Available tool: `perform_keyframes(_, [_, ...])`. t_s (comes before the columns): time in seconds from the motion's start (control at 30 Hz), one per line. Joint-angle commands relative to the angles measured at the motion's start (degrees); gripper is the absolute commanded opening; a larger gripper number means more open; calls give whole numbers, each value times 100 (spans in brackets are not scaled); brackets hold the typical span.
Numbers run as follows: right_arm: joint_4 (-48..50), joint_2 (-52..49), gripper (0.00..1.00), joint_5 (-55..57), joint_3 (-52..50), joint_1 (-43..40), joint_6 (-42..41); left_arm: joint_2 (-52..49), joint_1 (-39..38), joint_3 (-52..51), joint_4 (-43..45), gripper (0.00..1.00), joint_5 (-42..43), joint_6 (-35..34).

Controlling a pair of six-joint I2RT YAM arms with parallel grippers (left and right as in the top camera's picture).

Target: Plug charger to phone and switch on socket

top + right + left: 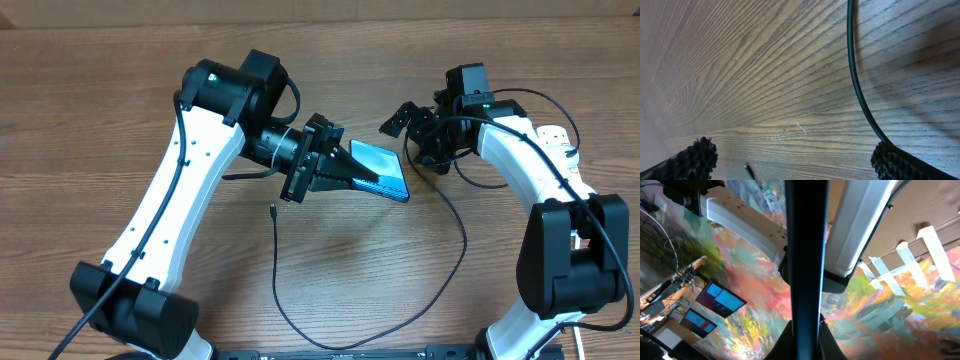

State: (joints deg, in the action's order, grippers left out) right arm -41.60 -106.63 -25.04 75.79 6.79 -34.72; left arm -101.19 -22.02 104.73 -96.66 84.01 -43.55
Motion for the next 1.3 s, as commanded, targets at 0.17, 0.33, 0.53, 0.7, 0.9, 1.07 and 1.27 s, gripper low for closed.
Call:
perform_keyframes(0.17, [15, -11, 100, 61, -9, 0, 31, 538, 37, 111, -17, 4, 109, -76])
perform_keyframes(0.33, [17, -11, 100, 61, -9, 0, 31, 544, 35, 111, -17, 4, 107, -85])
perform_keyframes(0.53, [15, -11, 100, 61, -9, 0, 33, 542, 52, 111, -15, 4, 341, -398])
perform_keyframes(0.7, [15, -11, 100, 61, -9, 0, 31, 542, 275, 111, -15, 4, 396, -452])
perform_keyframes(0.9, [17, -11, 100, 61, -9, -2, 31, 542, 308, 111, -15, 4, -1340, -531])
perform_keyframes(1.07, [17, -11, 100, 61, -9, 0, 31, 535, 153, 111, 2, 4, -4948, -533])
perform_keyframes(1.27, [15, -11, 100, 61, -9, 0, 31, 522, 111, 109, 358, 4, -6898, 120])
